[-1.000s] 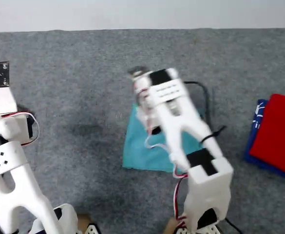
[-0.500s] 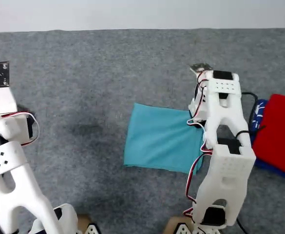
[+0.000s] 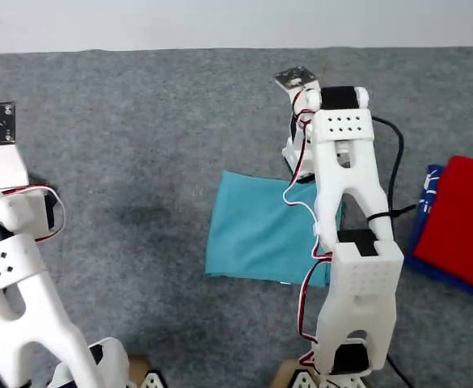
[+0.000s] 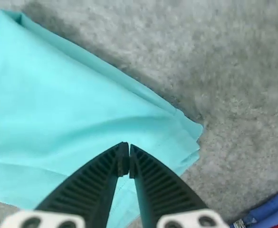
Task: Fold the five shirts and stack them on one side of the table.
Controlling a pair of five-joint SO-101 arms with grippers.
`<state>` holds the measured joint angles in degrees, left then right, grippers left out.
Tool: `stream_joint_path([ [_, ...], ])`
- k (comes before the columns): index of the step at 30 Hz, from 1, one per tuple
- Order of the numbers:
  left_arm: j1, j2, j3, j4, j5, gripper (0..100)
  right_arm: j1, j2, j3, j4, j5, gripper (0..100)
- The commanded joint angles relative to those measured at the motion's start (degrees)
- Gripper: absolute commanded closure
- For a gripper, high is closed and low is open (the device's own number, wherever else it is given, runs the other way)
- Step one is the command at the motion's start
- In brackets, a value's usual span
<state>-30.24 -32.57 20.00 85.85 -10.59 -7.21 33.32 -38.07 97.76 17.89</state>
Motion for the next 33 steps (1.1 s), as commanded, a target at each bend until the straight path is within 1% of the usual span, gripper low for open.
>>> stream_joint_path([
  [1, -0.1, -1.7, -1.7, 0.4, -0.5, 100, 2.7, -1.5, -3.1, 1.3, 0.4, 99.0],
  [8, -0.1, -1.7, -1.7, 0.4, -0.5, 100, 12.9, 6.0, -3.2, 0.9, 1.2, 99.0],
  [11, -0.1, -1.7, -1.7, 0.4, -0.5, 100, 16.9, 9.7, -3.3, 0.6, 4.3, 99.0],
  [15, 0.1, -1.7, -1.7, 0.4, -0.5, 100, 19.7, 11.3, -3.3, -0.9, 4.7, 99.0],
  [18, 0.1, -1.7, -1.7, 0.4, -0.5, 100, 19.1, 9.4, -3.4, 0.0, 4.6, 99.0],
  [25, 0.1, -1.6, -1.7, 0.1, -0.4, 100, 11.6, -2.5, -3.1, 5.0, 4.2, 99.0],
  [28, 0.2, -1.6, -1.7, 0.0, -0.4, 100, 8.8, -6.5, -3.1, 5.0, 1.3, 99.0],
  [33, 0.2, -1.6, -1.7, 0.0, -0.4, 100, 4.5, -5.6, -1.9, 4.5, 0.4, 99.0],
])
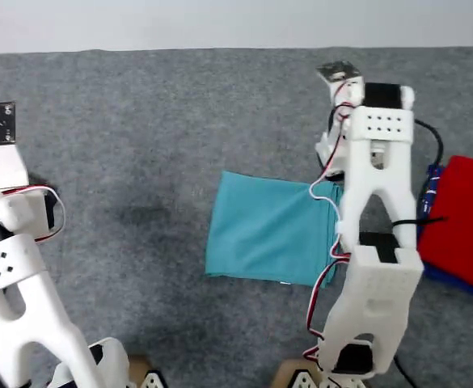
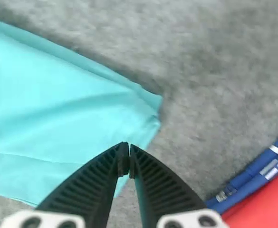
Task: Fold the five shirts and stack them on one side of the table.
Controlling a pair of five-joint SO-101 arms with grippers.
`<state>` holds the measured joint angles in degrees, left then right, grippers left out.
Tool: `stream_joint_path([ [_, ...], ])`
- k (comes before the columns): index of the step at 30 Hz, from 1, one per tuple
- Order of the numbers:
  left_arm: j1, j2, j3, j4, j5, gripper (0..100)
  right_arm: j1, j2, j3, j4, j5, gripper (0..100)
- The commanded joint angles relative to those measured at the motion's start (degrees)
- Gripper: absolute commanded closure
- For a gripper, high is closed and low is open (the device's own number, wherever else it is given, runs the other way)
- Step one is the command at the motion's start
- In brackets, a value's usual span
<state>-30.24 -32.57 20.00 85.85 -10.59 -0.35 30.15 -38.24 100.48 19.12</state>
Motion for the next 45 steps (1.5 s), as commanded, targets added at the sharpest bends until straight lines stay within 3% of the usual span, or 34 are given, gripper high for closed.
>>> stream_joint_path([
  [1, 0.2, -1.6, -1.7, 0.0, -0.4, 100, -2.8, -1.2, -1.4, 1.4, -0.9, 99.0],
  [17, 0.1, -1.6, -1.7, 0.0, -0.5, 100, 10.6, 15.5, -1.6, -4.1, 2.7, 99.0],
  [22, 0.2, -1.5, -1.7, -0.1, -0.5, 100, 9.9, 12.4, -1.7, -1.2, 2.4, 99.0],
  [31, 0.2, -1.4, -1.7, -0.1, -0.5, 100, 1.0, -1.2, -1.5, 2.0, -0.4, 99.0],
  [35, 0.2, -1.5, -1.7, -0.1, -0.5, 100, -1.6, 0.5, -1.3, 1.3, -0.5, 99.0],
  [39, 0.2, -1.6, -1.7, -0.1, -0.5, 100, -0.6, 7.9, -1.3, -1.0, -0.4, 99.0],
  [45, -0.1, -1.6, -1.8, 0.3, -1.1, 100, 7.6, 17.4, -1.6, -3.8, 0.0, 99.0],
])
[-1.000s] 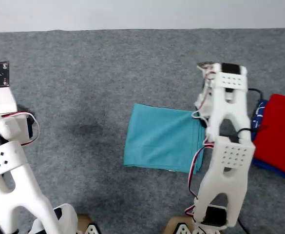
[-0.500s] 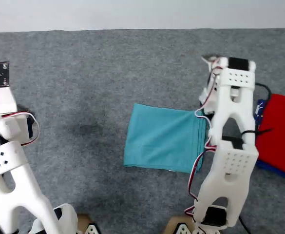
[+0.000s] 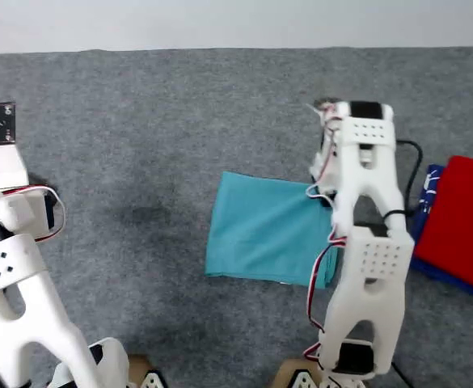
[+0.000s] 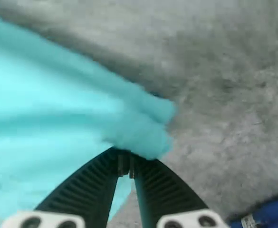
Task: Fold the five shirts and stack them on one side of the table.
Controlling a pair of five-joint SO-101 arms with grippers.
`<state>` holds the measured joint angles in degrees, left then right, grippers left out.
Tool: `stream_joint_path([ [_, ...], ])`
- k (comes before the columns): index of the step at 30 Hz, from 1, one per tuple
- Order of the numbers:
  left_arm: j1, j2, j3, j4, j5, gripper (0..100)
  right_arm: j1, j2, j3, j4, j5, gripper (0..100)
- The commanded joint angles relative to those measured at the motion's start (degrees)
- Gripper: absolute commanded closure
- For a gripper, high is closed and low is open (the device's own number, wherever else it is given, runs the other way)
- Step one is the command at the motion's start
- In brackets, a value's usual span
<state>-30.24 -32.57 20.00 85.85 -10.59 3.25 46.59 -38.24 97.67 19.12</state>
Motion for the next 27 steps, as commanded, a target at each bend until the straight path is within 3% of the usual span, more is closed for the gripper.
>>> stream_joint_path([
  [1, -0.1, -1.6, -1.8, 0.3, -1.7, 100, 5.1, 1.5, -1.6, -1.0, 0.0, 99.0],
  [7, 0.1, -1.6, -1.8, -0.1, -1.9, 100, 5.7, 0.0, -1.6, -0.7, -0.1, 99.0],
  [22, 0.2, -1.5, -1.7, -0.1, -1.8, 100, -2.3, -18.0, -1.6, 4.1, -0.2, 99.0],
  [27, 0.2, -1.4, -1.7, -0.1, -1.8, 100, -2.3, -14.9, -1.3, 0.9, -0.1, 99.0],
])
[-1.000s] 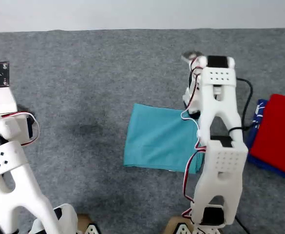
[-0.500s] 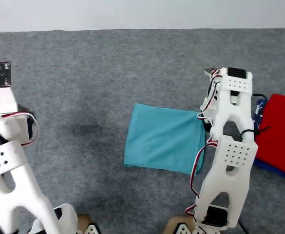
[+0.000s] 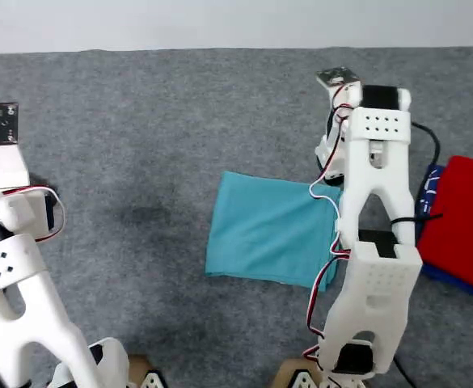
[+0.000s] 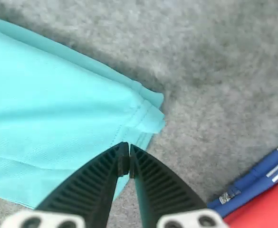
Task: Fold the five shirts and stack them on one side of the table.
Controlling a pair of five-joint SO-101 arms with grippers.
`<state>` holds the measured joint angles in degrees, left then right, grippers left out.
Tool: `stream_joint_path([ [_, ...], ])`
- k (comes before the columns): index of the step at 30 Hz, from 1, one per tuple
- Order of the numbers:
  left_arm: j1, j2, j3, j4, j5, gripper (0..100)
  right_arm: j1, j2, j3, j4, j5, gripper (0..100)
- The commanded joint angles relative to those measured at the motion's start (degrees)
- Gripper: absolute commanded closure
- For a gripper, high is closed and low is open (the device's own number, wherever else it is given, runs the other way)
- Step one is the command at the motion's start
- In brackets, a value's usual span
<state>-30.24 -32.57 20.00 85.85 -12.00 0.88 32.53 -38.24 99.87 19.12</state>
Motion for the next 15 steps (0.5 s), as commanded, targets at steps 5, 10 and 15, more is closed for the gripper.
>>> stream_joint_path([
  [5, 0.2, -1.6, -1.7, 0.0, -0.5, 100, 3.8, 8.4, -1.5, -7.3, -0.1, 99.0],
  [10, 0.1, -1.6, -1.7, 0.4, -0.7, 100, 6.5, 14.1, -1.6, -9.9, 0.0, 99.0],
  [15, 0.1, -1.6, -1.7, 0.3, -0.6, 100, 6.2, 14.1, -2.5, -9.9, 0.0, 99.0],
])
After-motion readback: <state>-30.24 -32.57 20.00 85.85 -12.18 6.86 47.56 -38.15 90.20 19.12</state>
